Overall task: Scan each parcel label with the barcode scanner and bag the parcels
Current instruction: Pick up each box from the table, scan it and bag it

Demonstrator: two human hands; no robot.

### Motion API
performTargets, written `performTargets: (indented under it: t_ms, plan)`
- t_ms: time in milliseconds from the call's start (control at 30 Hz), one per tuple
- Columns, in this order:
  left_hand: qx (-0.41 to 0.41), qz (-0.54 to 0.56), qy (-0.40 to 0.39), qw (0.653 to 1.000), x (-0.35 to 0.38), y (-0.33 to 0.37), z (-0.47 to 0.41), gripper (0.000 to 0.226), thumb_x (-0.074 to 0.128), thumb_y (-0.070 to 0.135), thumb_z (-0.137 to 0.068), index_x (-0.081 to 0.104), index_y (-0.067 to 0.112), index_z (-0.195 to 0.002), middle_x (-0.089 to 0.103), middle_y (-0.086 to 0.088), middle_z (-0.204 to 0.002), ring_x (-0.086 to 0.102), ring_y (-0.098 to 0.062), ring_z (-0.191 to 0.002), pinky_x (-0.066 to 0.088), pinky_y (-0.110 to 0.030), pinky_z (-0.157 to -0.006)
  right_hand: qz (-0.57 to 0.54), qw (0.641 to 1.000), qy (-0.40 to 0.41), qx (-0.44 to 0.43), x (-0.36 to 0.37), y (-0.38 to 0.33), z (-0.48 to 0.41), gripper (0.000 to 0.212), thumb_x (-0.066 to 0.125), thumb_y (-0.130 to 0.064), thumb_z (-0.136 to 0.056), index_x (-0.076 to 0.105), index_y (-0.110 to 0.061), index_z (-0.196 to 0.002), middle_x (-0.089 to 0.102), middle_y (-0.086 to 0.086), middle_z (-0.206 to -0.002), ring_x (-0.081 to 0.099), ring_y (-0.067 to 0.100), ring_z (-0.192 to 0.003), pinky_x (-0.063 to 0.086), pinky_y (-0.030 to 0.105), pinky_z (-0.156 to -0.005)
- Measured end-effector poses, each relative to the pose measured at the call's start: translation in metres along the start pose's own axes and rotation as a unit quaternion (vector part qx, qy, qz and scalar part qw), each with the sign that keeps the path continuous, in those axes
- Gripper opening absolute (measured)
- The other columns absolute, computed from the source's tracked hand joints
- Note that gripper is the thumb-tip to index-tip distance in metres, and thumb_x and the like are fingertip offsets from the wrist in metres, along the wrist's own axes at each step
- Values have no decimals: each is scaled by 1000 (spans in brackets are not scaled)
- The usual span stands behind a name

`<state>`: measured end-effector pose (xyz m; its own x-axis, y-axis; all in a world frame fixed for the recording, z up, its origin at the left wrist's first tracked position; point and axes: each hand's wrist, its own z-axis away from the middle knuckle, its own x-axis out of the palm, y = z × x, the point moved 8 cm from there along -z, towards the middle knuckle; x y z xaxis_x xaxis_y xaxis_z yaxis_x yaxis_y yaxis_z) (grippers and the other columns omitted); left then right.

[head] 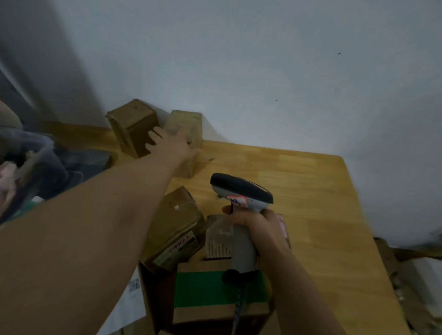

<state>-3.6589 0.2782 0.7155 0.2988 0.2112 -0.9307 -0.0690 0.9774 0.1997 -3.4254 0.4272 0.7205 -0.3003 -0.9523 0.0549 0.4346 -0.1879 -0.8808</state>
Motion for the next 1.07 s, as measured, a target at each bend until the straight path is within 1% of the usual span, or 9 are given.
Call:
performTargets:
  t_ms: [200, 267, 367, 534, 634, 734, 867, 1000, 1067]
  plan:
    - [37, -95, -23, 995, 3, -8, 1, 78, 62, 37, -83, 18, 35, -148, 26, -19, -141, 31, -41, -127, 35, -57, -103, 9, 1000, -10, -3, 27, 1, -8, 23, 70, 3, -75, 63, -19, -74, 69, 5, -80, 66, 29, -84, 54, 54, -85]
    - [71, -159, -94, 980, -3, -3, 9, 65, 64, 33, -80, 38, 26, -140, 42, -14, -133, 47, -35, -117, 45, -50, -98, 4, 1000, -11, 0, 31, 1, -7, 21, 70, 3, -75, 64, -18, -75, 70, 7, -81, 65, 27, -81, 53, 50, -83]
    - [65, -78, -228, 968, -19, -1, 17, 39, 57, 32, -91, 58, 7, -121, 60, -11, -119, 60, -24, -98, 53, -37, -87, 5, 1000, -14, -2, 34, -1, -6, 19, 69, 4, -74, 66, -15, -77, 70, 10, -86, 64, 28, -81, 53, 46, -80]
    - [18, -124, 76, 989, -72, -38, -20, 64, 48, 37, -92, 32, 2, -143, 34, -22, -145, 34, -37, -133, 32, -48, -108, -4, 1000, -8, 0, 38, -1, -7, 22, 70, 5, -74, 68, -15, -82, 72, 7, -84, 66, 27, -84, 53, 45, -80]
    - [11, -100, 77, 992, -62, -70, -45, 94, 58, 42, -86, 2, 10, -154, -3, -21, -159, -7, -38, -146, 1, -55, -117, -4, 1000, -6, 5, 38, 4, -15, 24, 70, 5, -75, 67, -11, -93, 73, 8, -88, 66, 27, -85, 55, 43, -77]
    - [15, -63, 54, 996, -52, -85, -62, 103, 60, 47, -86, -13, 17, -153, -7, -19, -160, -6, -36, -147, 0, -53, -118, 0, 1000, -9, 20, 41, 11, -21, 22, 69, 5, -75, 67, -10, -90, 72, 13, -92, 66, 30, -87, 54, 44, -77]
    - [7, -93, 122, 988, -57, -89, -67, 90, 59, 53, -84, 14, 11, -151, 22, -24, -150, 22, -39, -138, 14, -53, -113, 1, 999, -7, 34, 43, 16, -27, 23, 69, 5, -74, 65, -9, -92, 70, 17, -94, 65, 33, -86, 53, 47, -78]
    - [2, -71, 125, 990, -56, -89, -71, 82, 67, 49, -80, 29, 13, -143, 2, -23, -156, -4, -42, -144, 0, -60, -113, -11, 999, 7, 48, 40, 21, -28, 27, 71, 3, -71, 65, -7, -96, 71, 15, -92, 66, 32, -84, 54, 43, -71]
    - [11, -41, 98, 994, -51, -90, -72, 81, 69, 42, -80, 27, 13, -142, 11, -24, -152, 9, -45, -141, 17, -58, -112, -11, 999, 12, 47, 39, 22, -28, 25, 71, 4, -71, 68, -6, -93, 72, 14, -91, 67, 33, -84, 55, 45, -74]
